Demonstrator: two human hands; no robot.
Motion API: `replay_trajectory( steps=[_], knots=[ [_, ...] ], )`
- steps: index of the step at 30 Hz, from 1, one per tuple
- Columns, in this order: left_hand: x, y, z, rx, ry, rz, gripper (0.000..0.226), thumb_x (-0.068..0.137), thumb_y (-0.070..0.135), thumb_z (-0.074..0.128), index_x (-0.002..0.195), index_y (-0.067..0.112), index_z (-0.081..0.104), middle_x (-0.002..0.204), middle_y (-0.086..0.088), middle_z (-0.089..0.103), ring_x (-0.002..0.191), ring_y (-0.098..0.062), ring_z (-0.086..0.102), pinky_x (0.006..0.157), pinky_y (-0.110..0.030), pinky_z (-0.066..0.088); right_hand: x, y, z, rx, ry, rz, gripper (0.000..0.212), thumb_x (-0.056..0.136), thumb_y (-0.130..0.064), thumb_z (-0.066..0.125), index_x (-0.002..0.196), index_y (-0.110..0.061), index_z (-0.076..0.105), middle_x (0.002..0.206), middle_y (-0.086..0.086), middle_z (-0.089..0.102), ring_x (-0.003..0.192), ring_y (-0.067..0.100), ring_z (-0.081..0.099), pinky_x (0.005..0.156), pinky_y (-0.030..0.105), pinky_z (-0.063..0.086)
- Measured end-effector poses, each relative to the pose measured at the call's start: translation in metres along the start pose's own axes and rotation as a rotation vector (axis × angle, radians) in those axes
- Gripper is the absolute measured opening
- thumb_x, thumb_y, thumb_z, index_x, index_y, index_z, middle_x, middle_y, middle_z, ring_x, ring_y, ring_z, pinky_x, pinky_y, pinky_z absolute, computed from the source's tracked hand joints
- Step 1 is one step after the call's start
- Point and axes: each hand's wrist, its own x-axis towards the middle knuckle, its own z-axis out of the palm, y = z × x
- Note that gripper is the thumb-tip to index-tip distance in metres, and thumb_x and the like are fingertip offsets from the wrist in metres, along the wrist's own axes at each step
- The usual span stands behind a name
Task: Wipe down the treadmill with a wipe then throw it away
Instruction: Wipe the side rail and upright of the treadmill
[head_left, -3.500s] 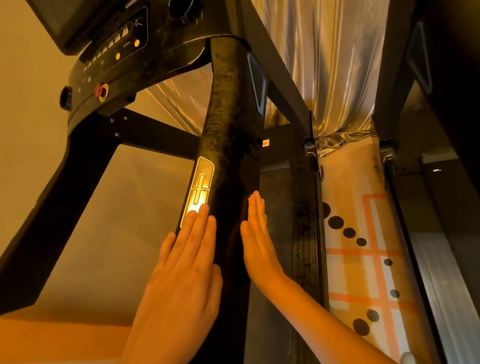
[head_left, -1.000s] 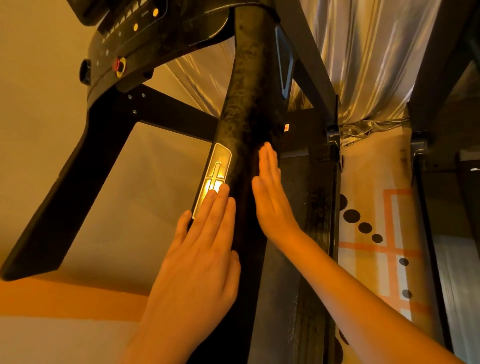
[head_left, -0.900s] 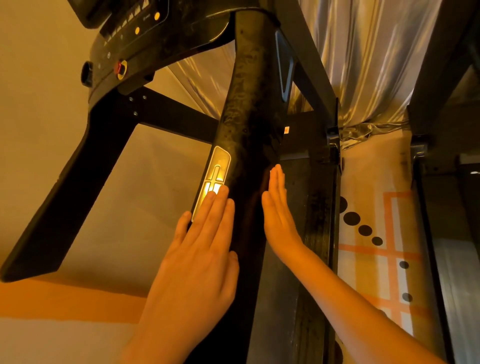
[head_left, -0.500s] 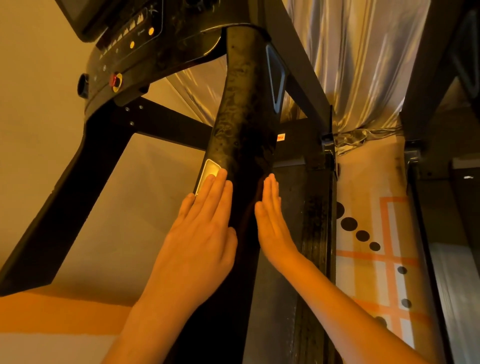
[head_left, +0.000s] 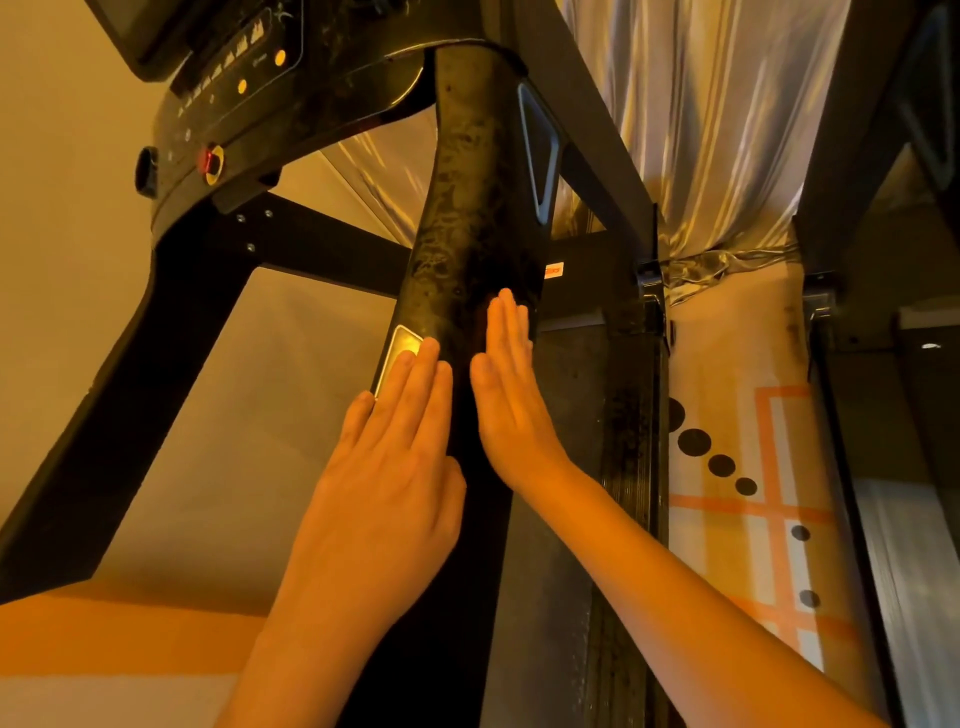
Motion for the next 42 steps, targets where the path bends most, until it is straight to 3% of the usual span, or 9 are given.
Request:
replay_trajectory(
  steps=[3, 7, 12, 19, 23, 26, 29, 34, 42],
  knots=[
    [0.000, 0.001, -0.001, -0.033, 0.000, -0.006, 0.071, 0.097, 0.038, 0.029, 0.163, 0.016, 0.014, 0.171, -0.001, 0.004, 0.158, -0.015, 0.004, 0.121, -0.040, 0.009, 0.004, 0.008, -0.001, -0.004, 0.005, -0.054, 0.054, 0.110, -0.035, 0.021, 0.155, -0.035, -0.009, 0.163, -0.023, -0.018, 0.152, -0.003, -0.021, 0.124, 0.024, -0.014],
    [0.000, 0.001, -0.001, -0.059, 0.001, -0.019, 0.071, 0.097, 0.040, 0.027, 0.164, 0.020, 0.013, 0.171, 0.004, 0.001, 0.157, -0.010, 0.001, 0.121, -0.036, 0.006, -0.007, 0.039, -0.001, 0.047, 0.031, 0.137, 0.050, 0.105, -0.044, 0.016, 0.147, -0.049, -0.012, 0.155, -0.037, -0.022, 0.147, -0.012, -0.022, 0.129, 0.038, -0.007],
    [0.001, 0.000, -0.001, -0.079, -0.009, -0.032, 0.072, 0.096, 0.043, 0.024, 0.163, 0.023, 0.009, 0.170, 0.007, -0.003, 0.156, -0.006, -0.004, 0.120, -0.032, 0.001, 0.024, 0.009, -0.005, 0.001, 0.032, 0.012, 0.053, 0.108, -0.040, 0.016, 0.153, -0.033, -0.011, 0.160, -0.025, -0.020, 0.146, -0.011, -0.026, 0.120, 0.016, -0.015],
    [0.002, 0.002, -0.003, -0.088, -0.011, -0.043, 0.072, 0.096, 0.042, 0.025, 0.163, 0.025, 0.007, 0.170, 0.009, -0.004, 0.155, -0.004, -0.006, 0.120, -0.032, 0.000, 0.007, 0.040, -0.004, 0.116, 0.061, 0.148, 0.049, 0.106, -0.043, 0.018, 0.147, -0.047, -0.010, 0.155, -0.035, -0.017, 0.152, -0.003, -0.017, 0.129, 0.043, -0.004],
    [0.004, 0.002, -0.003, -0.094, -0.023, -0.051, 0.072, 0.096, 0.040, 0.030, 0.163, 0.025, 0.010, 0.170, 0.007, -0.001, 0.156, -0.006, -0.002, 0.120, -0.033, 0.001, 0.022, 0.005, -0.003, 0.065, 0.046, 0.005, 0.053, 0.107, -0.038, 0.018, 0.153, -0.033, -0.007, 0.161, -0.025, -0.014, 0.150, -0.007, -0.021, 0.125, 0.025, -0.013],
    [0.005, 0.002, -0.004, -0.077, -0.017, -0.049, 0.072, 0.095, 0.039, 0.031, 0.163, 0.021, 0.016, 0.170, 0.003, 0.007, 0.156, -0.012, 0.007, 0.119, -0.036, 0.007, 0.030, 0.006, -0.005, 0.023, 0.025, -0.075, 0.053, 0.109, -0.034, 0.020, 0.154, -0.033, -0.007, 0.161, -0.025, -0.015, 0.151, -0.006, -0.020, 0.125, 0.025, -0.012],
    [0.003, 0.002, -0.003, -0.071, -0.011, -0.040, 0.071, 0.095, 0.038, 0.030, 0.163, 0.019, 0.017, 0.170, 0.001, 0.010, 0.156, -0.014, 0.010, 0.119, -0.040, 0.009, 0.018, 0.031, -0.005, 0.044, 0.051, 0.050, 0.052, 0.107, -0.040, 0.019, 0.151, -0.040, -0.008, 0.159, -0.030, -0.017, 0.150, -0.009, -0.019, 0.128, 0.032, -0.008],
    [0.004, 0.000, -0.001, -0.090, 0.005, -0.035, 0.072, 0.096, 0.037, 0.034, 0.163, 0.022, 0.012, 0.171, 0.005, 0.001, 0.156, -0.009, 0.001, 0.120, -0.034, 0.003, -0.002, 0.034, 0.006, 0.109, 0.081, 0.132, 0.055, 0.105, -0.046, 0.018, 0.152, -0.042, -0.009, 0.158, -0.033, -0.019, 0.149, -0.009, -0.020, 0.119, 0.013, -0.010],
    [0.007, 0.004, -0.013, -0.162, -0.008, -0.033, 0.071, 0.105, 0.030, 0.045, 0.162, 0.025, 0.002, 0.166, 0.012, -0.014, 0.152, -0.002, -0.013, 0.123, -0.029, -0.001, -0.002, 0.030, 0.003, 0.072, 0.074, 0.136, 0.055, 0.105, -0.047, 0.016, 0.153, -0.040, -0.010, 0.158, -0.032, -0.020, 0.149, -0.010, -0.020, 0.126, 0.026, -0.008]
  ],
)
